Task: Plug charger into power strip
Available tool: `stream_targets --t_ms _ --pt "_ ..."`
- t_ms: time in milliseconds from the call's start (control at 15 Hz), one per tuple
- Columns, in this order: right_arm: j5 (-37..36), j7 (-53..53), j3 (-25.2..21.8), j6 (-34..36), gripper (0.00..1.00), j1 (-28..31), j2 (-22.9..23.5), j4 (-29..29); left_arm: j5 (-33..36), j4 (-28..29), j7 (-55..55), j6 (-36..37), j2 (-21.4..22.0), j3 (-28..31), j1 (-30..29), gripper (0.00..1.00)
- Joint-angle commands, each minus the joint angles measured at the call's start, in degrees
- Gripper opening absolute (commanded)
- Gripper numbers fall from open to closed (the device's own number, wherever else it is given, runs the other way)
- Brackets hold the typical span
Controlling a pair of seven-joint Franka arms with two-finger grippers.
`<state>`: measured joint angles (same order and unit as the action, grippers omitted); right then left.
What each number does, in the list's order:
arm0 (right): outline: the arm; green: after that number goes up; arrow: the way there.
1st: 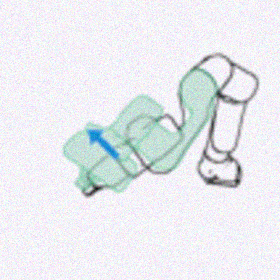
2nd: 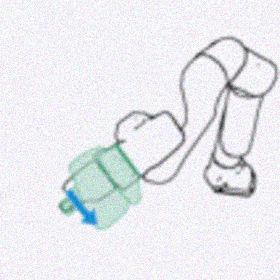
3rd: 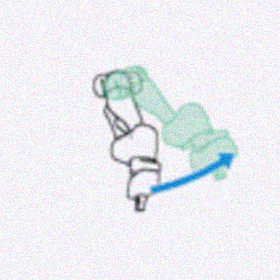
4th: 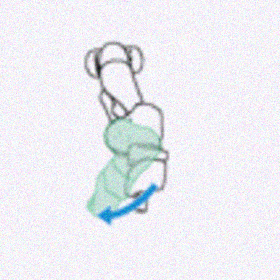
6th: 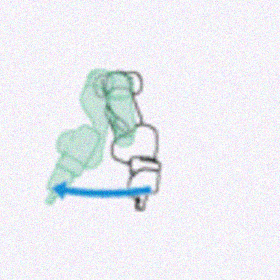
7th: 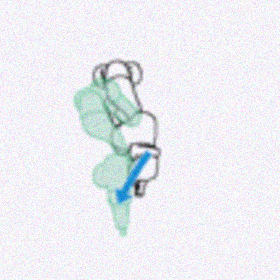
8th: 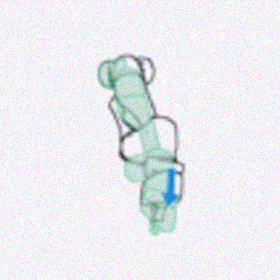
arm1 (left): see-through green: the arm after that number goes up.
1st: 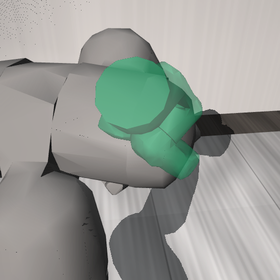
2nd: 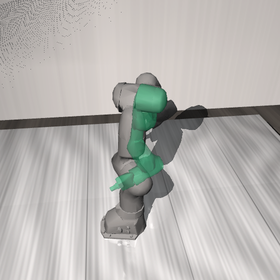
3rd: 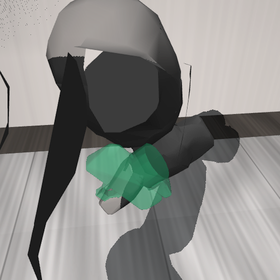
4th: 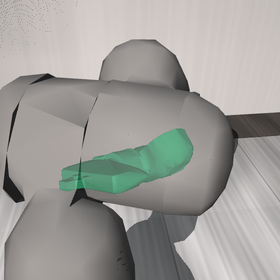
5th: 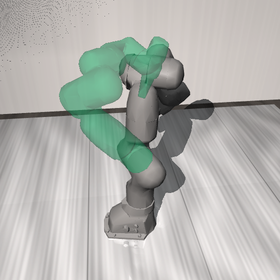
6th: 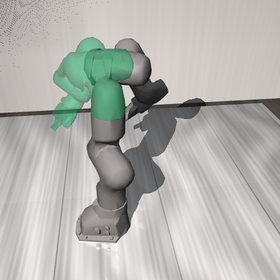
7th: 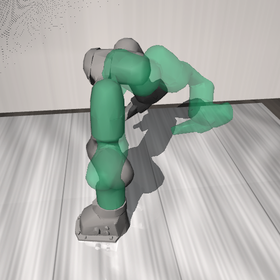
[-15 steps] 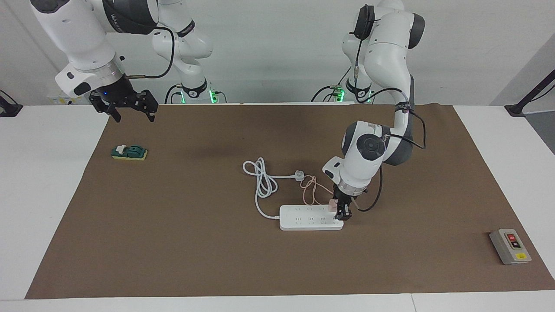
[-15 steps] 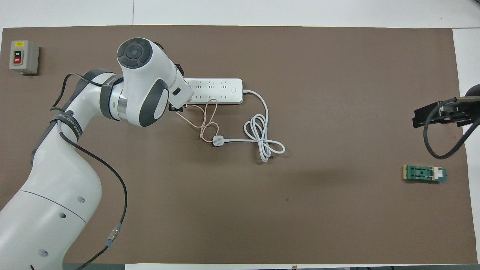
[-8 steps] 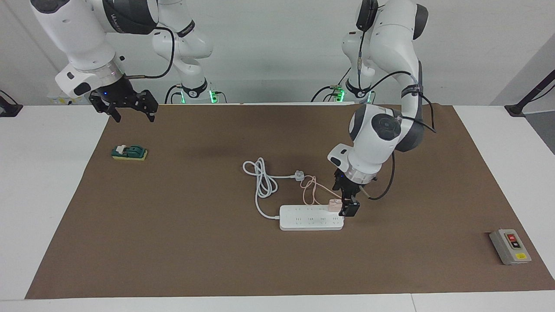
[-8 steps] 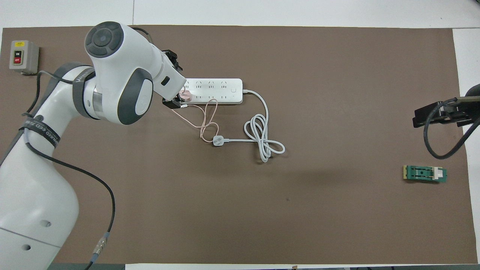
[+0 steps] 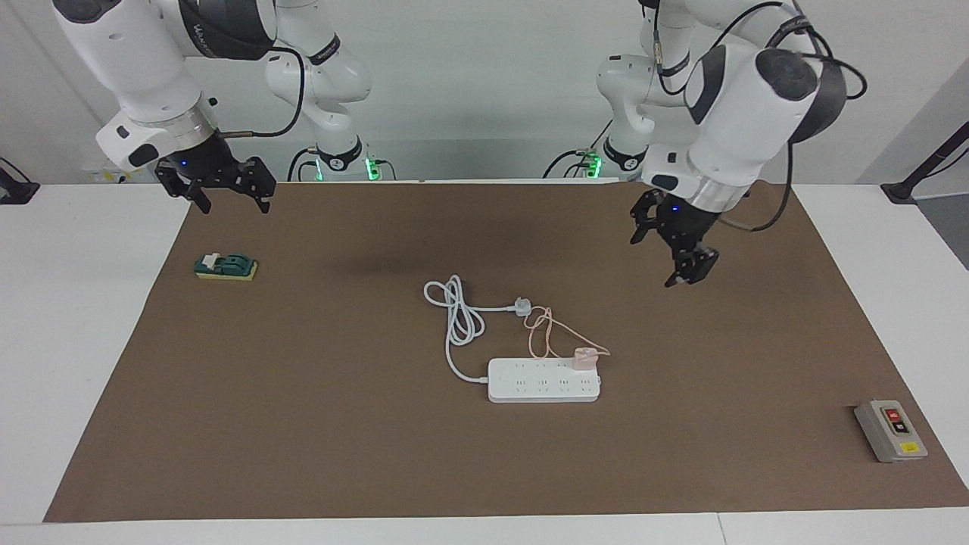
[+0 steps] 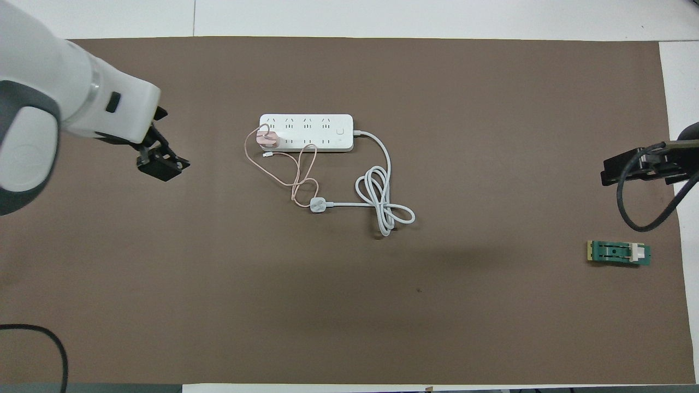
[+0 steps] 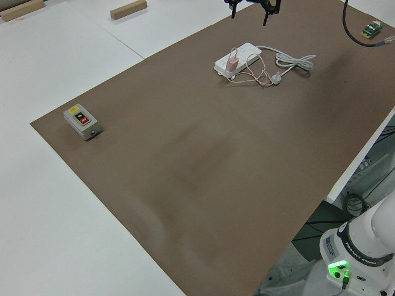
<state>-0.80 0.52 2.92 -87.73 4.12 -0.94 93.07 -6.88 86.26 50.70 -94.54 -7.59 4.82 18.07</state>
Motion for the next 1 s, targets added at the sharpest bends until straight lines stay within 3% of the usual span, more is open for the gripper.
stream_targets --t_ms 0,199,598,931 --pt "-0.9 0.6 0.6 0.5 1.00 0.7 0.0 -0.4 -0.5 1.1 -5.6 4.9 3.2 2.7 -0.1 1.00" --pt "-0.9 0.6 0.6 0.5 1.00 0.7 0.0 -0.4 -0.1 1.1 -19.7 8.8 4.2 4.5 -0.1 1.00" --pt "-0.9 0.7 0.6 0.4 1.00 0.7 0.0 -0.5 0.2 1.5 -55.9 9.0 5.9 4.8 -0.1 1.00" --pt "-0.9 0.7 0.6 0.4 1.00 0.7 0.0 -0.5 0.2 2.6 -58.8 12.8 7.6 5.0 -2.2 1.00"
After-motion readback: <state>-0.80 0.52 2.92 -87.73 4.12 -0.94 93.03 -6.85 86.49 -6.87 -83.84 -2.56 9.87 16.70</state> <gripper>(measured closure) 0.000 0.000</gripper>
